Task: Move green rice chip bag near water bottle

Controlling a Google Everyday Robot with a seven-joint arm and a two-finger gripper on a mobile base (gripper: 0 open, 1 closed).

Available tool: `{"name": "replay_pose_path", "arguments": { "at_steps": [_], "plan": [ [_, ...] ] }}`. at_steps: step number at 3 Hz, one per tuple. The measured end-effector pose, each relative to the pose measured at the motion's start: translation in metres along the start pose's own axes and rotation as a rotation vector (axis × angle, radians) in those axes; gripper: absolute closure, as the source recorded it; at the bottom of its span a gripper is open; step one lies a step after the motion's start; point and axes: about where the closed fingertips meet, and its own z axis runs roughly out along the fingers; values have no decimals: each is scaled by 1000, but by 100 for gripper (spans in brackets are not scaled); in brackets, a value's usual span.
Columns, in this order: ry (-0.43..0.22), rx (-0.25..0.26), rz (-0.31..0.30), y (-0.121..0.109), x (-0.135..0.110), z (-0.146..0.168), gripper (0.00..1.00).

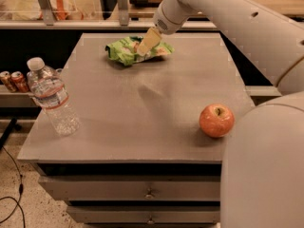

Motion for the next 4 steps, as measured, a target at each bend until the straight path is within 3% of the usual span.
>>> {"name": "replay_pose_path", "arguments": {
  "at_steps": [1,2,4],
  "plan": [
    [12,-40,-45,2,-3,11,0],
    [37,-41,-66,5,-5,21,0],
    [64,-73,-68,15,-3,43,0]
  ]
}}
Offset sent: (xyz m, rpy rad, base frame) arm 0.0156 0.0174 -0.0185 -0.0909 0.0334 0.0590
